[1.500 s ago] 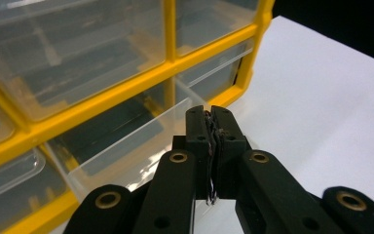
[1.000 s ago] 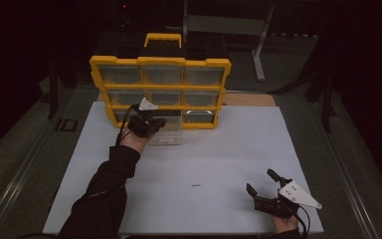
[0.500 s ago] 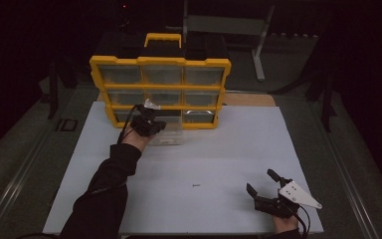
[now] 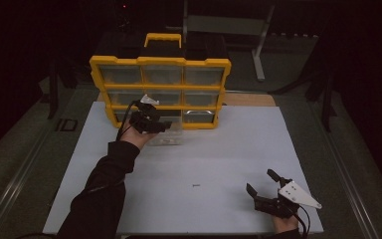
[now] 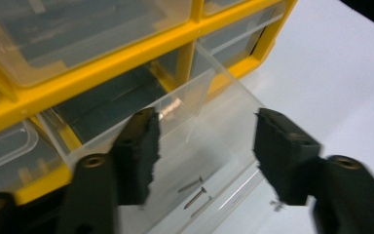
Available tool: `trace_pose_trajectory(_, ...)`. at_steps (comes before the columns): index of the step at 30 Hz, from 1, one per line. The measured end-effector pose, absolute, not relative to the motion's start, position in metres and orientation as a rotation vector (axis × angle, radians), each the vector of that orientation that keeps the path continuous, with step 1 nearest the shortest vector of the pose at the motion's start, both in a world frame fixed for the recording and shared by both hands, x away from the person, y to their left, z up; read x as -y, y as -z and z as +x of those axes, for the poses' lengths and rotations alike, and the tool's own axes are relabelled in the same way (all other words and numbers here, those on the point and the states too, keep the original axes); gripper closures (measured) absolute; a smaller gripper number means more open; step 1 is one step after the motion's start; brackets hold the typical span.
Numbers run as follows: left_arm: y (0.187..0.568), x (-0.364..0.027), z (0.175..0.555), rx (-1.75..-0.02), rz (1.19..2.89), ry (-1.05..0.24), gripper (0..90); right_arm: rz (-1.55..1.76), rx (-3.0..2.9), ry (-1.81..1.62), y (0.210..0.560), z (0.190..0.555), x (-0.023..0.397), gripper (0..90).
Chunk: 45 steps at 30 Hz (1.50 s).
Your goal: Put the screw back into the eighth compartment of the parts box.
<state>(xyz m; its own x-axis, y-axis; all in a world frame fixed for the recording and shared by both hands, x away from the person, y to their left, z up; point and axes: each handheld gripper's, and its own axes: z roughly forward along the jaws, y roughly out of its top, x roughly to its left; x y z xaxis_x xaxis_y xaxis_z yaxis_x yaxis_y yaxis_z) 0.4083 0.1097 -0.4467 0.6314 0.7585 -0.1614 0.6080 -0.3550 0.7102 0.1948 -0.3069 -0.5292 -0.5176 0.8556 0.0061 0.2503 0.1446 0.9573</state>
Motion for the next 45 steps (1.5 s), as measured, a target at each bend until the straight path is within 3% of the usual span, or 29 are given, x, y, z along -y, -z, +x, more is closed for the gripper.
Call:
trace_pose_trajectory(6,0.441,-0.105,0.401,-1.034,2.074,-0.245,10.6,1.058,-1.864,-1.389,0.529,0.195,0.307,9.1)
trace_pose_trajectory(10,0.438,-0.102,0.393,-0.996,2.057,-0.233,2.6,1.056,-1.864,-1.388,0.529,0.194,0.306,9.1)
trace_pose_trajectory(29,0.439,-0.08,0.346,-0.75,2.062,-0.131,2.3,1.057,-1.865,-1.39,0.529,0.195,0.306,9.1)
trace_pose_trajectory(45,0.473,-0.05,0.309,-0.579,2.134,-0.007,4.3,1.052,-1.866,-1.393,0.528,0.194,0.306,9.2)
